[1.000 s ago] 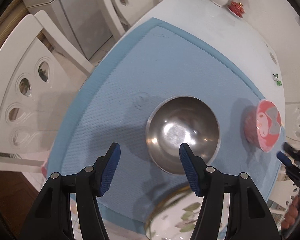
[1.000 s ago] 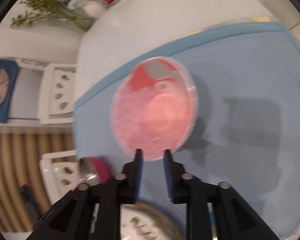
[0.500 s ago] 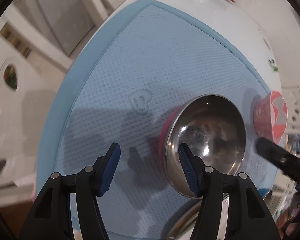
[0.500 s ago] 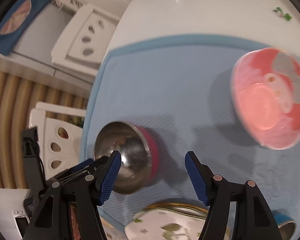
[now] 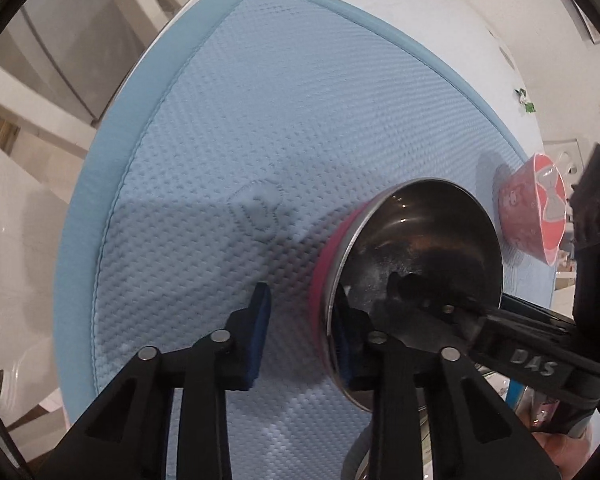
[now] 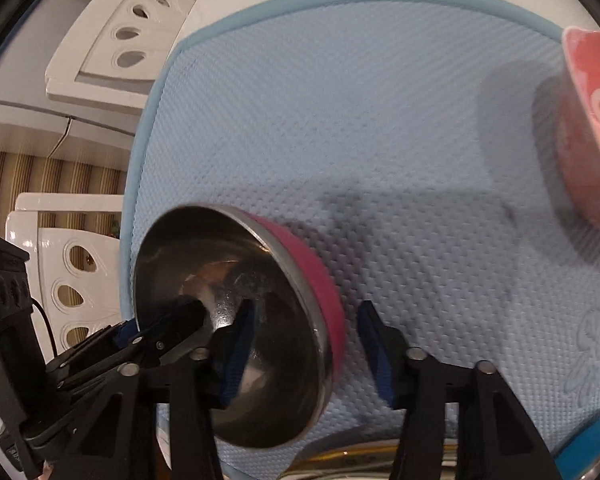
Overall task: Organize plates and bowls
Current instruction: 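Grip the rim of the magenta steel bowl with both grippers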
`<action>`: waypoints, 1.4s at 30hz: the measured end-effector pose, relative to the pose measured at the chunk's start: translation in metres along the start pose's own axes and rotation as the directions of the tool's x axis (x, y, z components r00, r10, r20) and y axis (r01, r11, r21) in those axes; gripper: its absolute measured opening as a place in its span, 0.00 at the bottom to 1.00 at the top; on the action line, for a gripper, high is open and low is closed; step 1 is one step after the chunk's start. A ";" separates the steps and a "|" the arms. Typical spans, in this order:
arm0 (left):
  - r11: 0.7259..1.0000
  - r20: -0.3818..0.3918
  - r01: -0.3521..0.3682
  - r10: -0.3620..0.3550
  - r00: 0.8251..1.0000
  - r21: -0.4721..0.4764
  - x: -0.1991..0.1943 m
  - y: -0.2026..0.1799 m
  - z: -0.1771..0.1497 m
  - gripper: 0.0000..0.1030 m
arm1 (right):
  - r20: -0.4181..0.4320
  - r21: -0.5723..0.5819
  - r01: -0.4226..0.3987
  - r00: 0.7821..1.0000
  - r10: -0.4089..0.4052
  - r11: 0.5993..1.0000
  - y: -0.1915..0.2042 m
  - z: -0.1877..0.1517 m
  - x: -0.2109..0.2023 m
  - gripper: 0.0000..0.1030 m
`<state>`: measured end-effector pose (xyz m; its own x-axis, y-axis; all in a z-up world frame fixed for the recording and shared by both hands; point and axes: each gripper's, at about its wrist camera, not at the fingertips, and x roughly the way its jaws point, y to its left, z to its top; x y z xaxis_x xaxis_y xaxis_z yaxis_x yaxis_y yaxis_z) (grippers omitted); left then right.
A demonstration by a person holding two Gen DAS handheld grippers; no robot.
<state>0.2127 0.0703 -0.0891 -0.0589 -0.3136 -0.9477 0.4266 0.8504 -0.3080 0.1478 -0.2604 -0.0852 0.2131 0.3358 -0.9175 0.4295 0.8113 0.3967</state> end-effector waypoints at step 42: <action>0.995 0.115 -0.096 0.098 0.989 -0.021 -0.035 -0.121 -0.004 0.09 | 0.084 -0.113 -0.108 0.990 0.118 0.988 -0.054 0.011 -0.104 0.22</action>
<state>0.1593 -0.0196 -0.0196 0.0875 -0.2755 -0.9573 0.4110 0.8854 -0.2172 0.1121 -0.3438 -0.0111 0.3350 0.3876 -0.8588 0.3024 0.8190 0.4876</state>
